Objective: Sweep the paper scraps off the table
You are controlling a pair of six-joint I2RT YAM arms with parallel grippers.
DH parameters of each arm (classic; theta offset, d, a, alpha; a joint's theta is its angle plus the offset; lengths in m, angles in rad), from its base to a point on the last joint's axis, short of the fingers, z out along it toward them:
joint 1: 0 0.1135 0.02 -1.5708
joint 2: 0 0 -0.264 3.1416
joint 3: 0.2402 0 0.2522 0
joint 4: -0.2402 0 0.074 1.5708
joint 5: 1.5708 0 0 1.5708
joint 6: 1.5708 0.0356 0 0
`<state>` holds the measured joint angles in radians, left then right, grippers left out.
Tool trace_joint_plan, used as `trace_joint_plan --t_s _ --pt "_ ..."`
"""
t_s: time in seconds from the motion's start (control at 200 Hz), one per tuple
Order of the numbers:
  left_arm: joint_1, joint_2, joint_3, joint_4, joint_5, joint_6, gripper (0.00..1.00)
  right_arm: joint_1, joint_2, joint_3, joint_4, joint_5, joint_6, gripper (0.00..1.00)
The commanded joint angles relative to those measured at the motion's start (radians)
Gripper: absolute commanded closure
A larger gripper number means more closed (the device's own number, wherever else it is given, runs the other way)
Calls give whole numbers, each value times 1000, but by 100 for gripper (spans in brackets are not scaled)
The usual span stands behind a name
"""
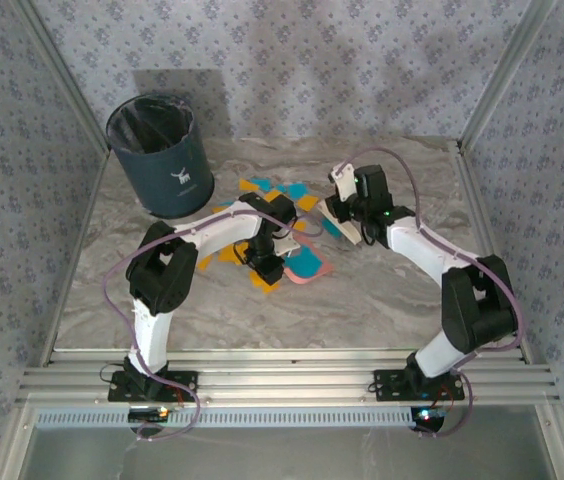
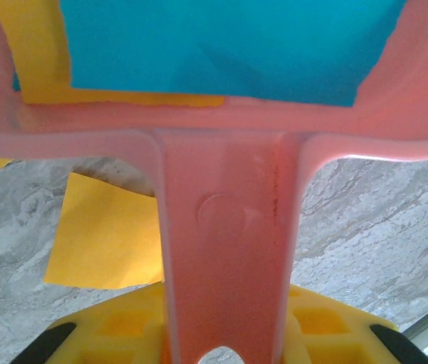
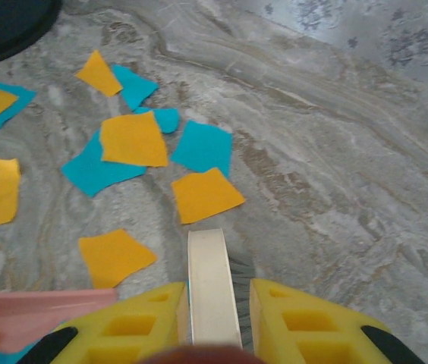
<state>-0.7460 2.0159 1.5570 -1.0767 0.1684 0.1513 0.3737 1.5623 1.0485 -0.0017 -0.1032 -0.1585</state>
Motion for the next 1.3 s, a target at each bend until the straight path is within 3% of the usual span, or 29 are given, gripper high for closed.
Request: trace_joint_plan --t_s 0.0,0.31,0.835,1.294 --pt "4 -20 22 -48 7 -11 100 32 -32 -26 -81 -54 58 100" --pt "5 -22 19 -49 2 -7 100 75 -68 -60 -73 -113 172 100" --pt "4 -23 18 -48 1 -10 100 105 -157 -98 -120 -133 208 100" --pt "2 -59 8 -25 -5 2 100 88 -285 -154 -53 -28 251 100"
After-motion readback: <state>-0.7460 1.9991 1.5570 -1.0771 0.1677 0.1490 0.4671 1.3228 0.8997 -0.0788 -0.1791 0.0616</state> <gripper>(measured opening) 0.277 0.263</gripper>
